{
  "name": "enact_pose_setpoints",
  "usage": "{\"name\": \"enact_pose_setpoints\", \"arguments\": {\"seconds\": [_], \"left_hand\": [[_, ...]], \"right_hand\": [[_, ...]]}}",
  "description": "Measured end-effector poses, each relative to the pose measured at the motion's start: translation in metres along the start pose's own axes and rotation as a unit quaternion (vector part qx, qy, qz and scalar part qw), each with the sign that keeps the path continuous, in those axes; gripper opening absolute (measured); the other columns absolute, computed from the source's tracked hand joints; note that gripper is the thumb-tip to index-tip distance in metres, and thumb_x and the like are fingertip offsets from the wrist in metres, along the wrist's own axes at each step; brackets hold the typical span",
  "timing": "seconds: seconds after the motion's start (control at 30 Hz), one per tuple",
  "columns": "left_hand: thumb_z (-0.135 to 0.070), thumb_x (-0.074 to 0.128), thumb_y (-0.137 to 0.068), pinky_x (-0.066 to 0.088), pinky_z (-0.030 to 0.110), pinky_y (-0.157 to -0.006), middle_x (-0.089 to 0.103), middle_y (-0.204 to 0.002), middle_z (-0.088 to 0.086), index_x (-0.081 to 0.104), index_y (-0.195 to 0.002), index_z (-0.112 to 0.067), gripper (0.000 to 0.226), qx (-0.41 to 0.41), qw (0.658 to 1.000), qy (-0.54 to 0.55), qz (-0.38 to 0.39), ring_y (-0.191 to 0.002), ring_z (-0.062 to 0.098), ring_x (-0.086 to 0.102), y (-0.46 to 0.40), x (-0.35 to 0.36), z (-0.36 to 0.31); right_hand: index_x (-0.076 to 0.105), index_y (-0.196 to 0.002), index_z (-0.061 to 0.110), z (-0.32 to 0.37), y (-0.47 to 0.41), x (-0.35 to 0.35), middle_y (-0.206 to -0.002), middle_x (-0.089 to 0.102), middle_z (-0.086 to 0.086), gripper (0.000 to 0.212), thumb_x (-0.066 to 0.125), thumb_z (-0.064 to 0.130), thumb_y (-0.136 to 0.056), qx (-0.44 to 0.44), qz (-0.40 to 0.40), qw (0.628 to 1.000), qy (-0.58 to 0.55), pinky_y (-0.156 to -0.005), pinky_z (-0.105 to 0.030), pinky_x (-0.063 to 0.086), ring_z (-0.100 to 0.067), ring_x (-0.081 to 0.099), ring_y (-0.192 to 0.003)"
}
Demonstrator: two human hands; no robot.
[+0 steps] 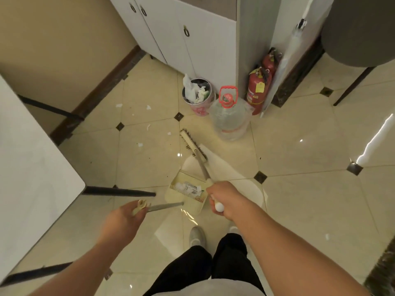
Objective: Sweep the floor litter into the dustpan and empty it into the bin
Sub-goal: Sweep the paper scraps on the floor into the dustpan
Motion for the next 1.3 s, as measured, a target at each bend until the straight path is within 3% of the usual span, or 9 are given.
{"name": "enact_pose_setpoints", "arguments": {"seconds": [0.1,0.23,0.3,0.4,0.53,0.8,1.0,1.1,1.3], "left_hand": [[-0.050,0.053,-0.099,0.043,0.022,-0.048,0.064,-0.064,-0.003,0.068,-0.112,-0.030,0.029,-0.018,1.000,0.004,-0.012,-0.058,0.011,0.061,0.007,-0.009,0.011],[-0.055,0.051,-0.098,0.051,0.029,-0.050,0.063,-0.060,-0.003,0.068,-0.104,-0.035,0.027,-0.042,0.998,0.018,-0.036,-0.056,0.013,0.062,0.008,-0.019,0.029],[-0.061,0.047,-0.095,0.054,0.031,-0.054,0.063,-0.058,-0.004,0.069,-0.103,-0.035,0.035,-0.049,0.998,0.021,-0.041,-0.056,0.013,0.063,0.007,-0.020,0.038],[-0.063,0.045,-0.096,0.050,0.028,-0.051,0.063,-0.057,-0.002,0.068,-0.105,-0.037,0.036,-0.068,0.996,0.031,-0.048,-0.056,0.012,0.063,0.008,-0.023,0.045],[-0.060,0.050,-0.095,0.049,0.026,-0.047,0.063,-0.055,-0.001,0.068,-0.109,-0.040,0.031,-0.094,0.992,0.065,-0.054,-0.050,0.013,0.062,0.006,-0.027,0.057],[-0.062,0.048,-0.096,0.056,0.032,-0.058,0.066,-0.066,-0.008,0.067,-0.118,-0.040,0.037,-0.117,0.987,0.096,-0.053,-0.062,0.008,0.062,-0.041,-0.041,0.082],[-0.067,0.043,-0.095,0.058,0.032,-0.062,0.068,-0.072,-0.010,0.065,-0.122,-0.043,0.042,-0.124,0.979,0.153,-0.050,-0.065,0.006,0.064,-0.105,-0.065,0.105],[-0.062,0.045,-0.097,0.049,0.025,-0.061,0.064,-0.074,-0.013,0.066,-0.125,-0.036,0.044,-0.132,0.973,0.182,-0.047,-0.068,0.003,0.059,-0.140,-0.083,0.119],[-0.060,0.047,-0.098,0.049,0.025,-0.059,0.064,-0.070,-0.012,0.069,-0.110,-0.035,0.035,-0.157,0.962,0.219,-0.052,-0.066,0.007,0.062,-0.192,-0.112,0.153]], "right_hand": [[0.063,-0.094,0.007,0.004,0.003,0.007,-0.071,0.054,-0.011,0.016,0.047,0.004,-0.095,-0.013,-0.004,1.000,0.021,-0.042,-0.021,0.039,-0.017,0.048,-0.049],[0.059,-0.095,0.005,0.014,0.001,0.009,-0.076,0.057,-0.011,0.013,0.047,0.003,-0.090,-0.051,-0.034,0.990,0.123,-0.067,-0.037,0.052,-0.026,0.058,-0.071],[0.050,-0.082,0.010,0.019,-0.004,0.010,-0.076,0.054,-0.008,0.016,0.046,0.007,-0.097,-0.049,-0.032,0.989,0.137,-0.074,-0.039,0.057,-0.023,0.058,-0.069],[0.044,-0.076,0.014,0.027,-0.014,0.021,-0.078,0.053,-0.007,0.026,0.045,0.006,-0.101,-0.016,-0.011,0.990,0.138,-0.067,-0.034,0.056,-0.018,0.057,-0.064],[0.057,-0.081,0.008,0.037,-0.030,0.046,-0.076,0.059,-0.012,0.017,0.051,0.004,-0.097,0.043,-0.019,0.994,0.103,-0.058,-0.032,0.052,-0.018,0.055,-0.061],[0.060,-0.087,0.008,0.120,-0.044,0.075,-0.067,0.052,-0.007,0.008,0.059,0.005,-0.094,-0.016,-0.006,0.997,0.075,-0.041,-0.016,0.039,-0.011,0.045,-0.048],[0.055,-0.094,0.010,0.186,-0.077,0.120,-0.070,0.048,-0.012,0.014,0.047,-0.001,-0.094,-0.058,-0.076,0.983,0.160,-0.041,-0.020,0.039,-0.018,0.044,-0.045],[0.057,-0.100,0.010,0.216,-0.104,0.156,-0.073,0.052,-0.013,0.015,0.045,0.001,-0.096,-0.030,-0.108,0.976,0.188,-0.037,-0.020,0.045,-0.019,0.047,-0.048],[0.062,-0.097,0.010,0.237,-0.122,0.272,-0.077,0.058,-0.009,0.011,0.051,0.006,-0.097,0.018,-0.052,0.967,0.248,-0.044,-0.021,0.049,-0.013,0.051,-0.051]]}}
Point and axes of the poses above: each hand's wrist, its own y-axis away from the middle knuckle, its own x-axis out of the palm, z = x × y, the point moved 6 cm from there along -y, towards the middle knuckle
